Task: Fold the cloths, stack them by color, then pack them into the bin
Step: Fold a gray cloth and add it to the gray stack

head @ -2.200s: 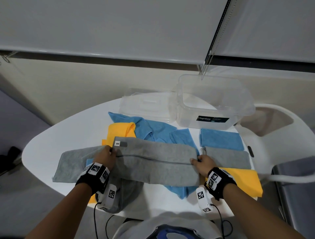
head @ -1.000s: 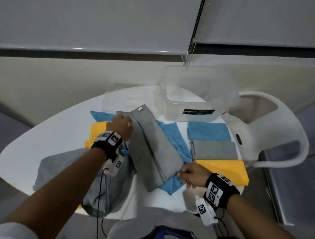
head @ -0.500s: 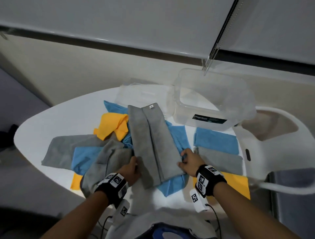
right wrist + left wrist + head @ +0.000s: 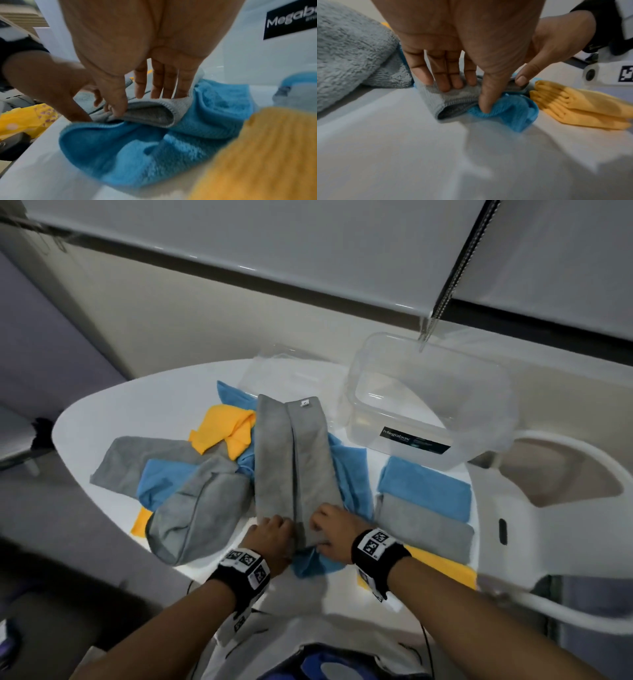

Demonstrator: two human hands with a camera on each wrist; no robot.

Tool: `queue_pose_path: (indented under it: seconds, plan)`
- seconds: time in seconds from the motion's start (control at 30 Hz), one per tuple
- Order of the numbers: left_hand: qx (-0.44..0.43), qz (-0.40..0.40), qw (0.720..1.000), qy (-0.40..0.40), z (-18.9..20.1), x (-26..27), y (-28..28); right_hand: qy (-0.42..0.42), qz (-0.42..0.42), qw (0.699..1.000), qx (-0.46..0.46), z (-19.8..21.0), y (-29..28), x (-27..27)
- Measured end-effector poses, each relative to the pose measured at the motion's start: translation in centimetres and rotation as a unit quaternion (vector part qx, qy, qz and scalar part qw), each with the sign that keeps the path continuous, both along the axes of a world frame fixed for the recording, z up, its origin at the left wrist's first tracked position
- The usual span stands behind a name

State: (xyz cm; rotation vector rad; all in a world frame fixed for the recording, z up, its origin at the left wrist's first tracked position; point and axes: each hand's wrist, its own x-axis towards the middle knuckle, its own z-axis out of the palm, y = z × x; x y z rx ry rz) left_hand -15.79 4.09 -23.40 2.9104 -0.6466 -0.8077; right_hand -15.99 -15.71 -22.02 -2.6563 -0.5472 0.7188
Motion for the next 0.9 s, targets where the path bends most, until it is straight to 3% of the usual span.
queue_pose_path:
  seconds: [0.17,0.3,0.43,0.57,0.77,0.9]
  plan:
    - [-0.006,0.025,1.0,0.002,0.0,-0.2,-0.3,0.006,-0.012,1.0,-0.01,-0.8,-0.1,-0.3]
    - [-0.089,0.046,0.995,-0.014,0.6,0.0,-0.5,0.006,-0.03,1.0,0.007,-0.6,0.1,-0.8]
    - [-0.136,-0.026,0.99,-0.036,0.8,0.1,-0.7,0.003,-0.052,0.999,0.014,-0.2,0.1,-1.1]
    - [-0.116,-0.086,0.988,-0.047,-0.2,0.1,-0.7,0.006,-0.062,0.998,0.004,-0.3,0.0,-1.4]
    - [-0.067,-0.07,0.995,0.004,-0.2,-0.4,0.4,-0.008,-0.076,0.997,0.027,-0.4,-0.5,-1.7]
    - [-0.055,-0.093,0.993,0.043,-0.1,-0.9,0.8,0.052,0.004,0.999,-0.017,-1.2,-0.9,-2.2]
